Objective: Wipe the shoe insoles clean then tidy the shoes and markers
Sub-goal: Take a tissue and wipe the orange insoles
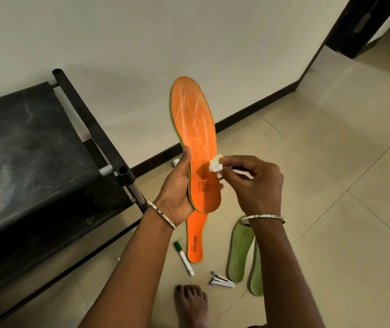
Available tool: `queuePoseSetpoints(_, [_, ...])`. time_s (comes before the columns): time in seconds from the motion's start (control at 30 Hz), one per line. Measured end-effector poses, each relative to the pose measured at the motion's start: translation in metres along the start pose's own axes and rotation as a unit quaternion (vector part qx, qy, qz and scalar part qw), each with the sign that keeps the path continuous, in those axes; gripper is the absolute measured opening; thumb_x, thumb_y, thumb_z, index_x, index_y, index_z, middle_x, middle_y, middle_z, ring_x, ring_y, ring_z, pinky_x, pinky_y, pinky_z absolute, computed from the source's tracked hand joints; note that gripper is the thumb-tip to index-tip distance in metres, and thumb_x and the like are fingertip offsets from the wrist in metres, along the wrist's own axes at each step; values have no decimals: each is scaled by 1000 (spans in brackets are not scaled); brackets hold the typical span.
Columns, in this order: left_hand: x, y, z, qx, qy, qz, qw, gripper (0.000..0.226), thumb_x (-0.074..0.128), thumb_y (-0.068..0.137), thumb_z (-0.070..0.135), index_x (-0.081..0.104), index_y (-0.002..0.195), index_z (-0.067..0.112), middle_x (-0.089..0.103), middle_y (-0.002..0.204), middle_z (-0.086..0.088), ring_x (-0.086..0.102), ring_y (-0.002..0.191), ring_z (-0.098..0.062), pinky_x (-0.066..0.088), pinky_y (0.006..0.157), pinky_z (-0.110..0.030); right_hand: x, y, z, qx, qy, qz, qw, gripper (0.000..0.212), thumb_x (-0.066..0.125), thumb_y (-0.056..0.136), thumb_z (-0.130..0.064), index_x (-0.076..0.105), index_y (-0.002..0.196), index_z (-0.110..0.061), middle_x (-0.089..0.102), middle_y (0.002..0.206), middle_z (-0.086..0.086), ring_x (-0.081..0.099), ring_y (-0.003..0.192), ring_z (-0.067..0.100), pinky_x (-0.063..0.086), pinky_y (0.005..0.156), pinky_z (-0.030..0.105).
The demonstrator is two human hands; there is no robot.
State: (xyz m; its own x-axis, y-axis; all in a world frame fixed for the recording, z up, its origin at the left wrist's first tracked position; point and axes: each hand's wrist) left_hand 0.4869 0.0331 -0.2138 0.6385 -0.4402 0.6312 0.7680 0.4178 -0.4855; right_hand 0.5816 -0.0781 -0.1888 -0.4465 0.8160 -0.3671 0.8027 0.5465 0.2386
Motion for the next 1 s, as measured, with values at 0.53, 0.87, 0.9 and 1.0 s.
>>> queuePoseSetpoints(0.53, [-4,2,2,81,164,146,972,25,59,98,33,73,98,12,76,87,-1,71,82,-15,54,76,-33,2,0,7,-65,-108,8,992,11,80,80,-17,79,91,-13,74,90,-1,68,74,4,55,72,11])
queuePoseSetpoints(0.87, [-2,-2,2,57,107,127,984,21,59,98,26,72,102,10,77,93,-7,73,78,-17,58,66,-27,16,-6,9,-31,-121,-34,992,19,82,77,-17,78,96,-18,74,90,-3,65,75,7,59,72,26])
queuePoseSetpoints(0.9, [-2,-2,2,62,106,130,984,21,58,99,25,71,103,8,76,93,-9,73,78,-18,57,64,-26,14,-6,5,-32,-103,-63,992,17,83,77,-19,79,93,-20,74,87,-5,66,75,6,57,71,22])
queuePoseSetpoints(1.0, [0,-1,0,78,123,131,981,22,57,100,24,71,98,7,76,90,-10,73,78,-19,58,62,-25,16,-10,-4,-75,-98,-169,978,12,82,77,-22,80,89,-24,74,84,-9,66,75,6,54,69,19])
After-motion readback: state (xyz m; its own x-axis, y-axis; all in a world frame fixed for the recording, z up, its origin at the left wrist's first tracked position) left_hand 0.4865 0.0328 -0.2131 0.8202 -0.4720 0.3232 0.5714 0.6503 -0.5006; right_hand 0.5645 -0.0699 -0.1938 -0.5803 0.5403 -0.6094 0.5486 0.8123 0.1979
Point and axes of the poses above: each hand's wrist, its own y-axis towards the middle knuckle, its own x-axis out of the palm, z = x × y
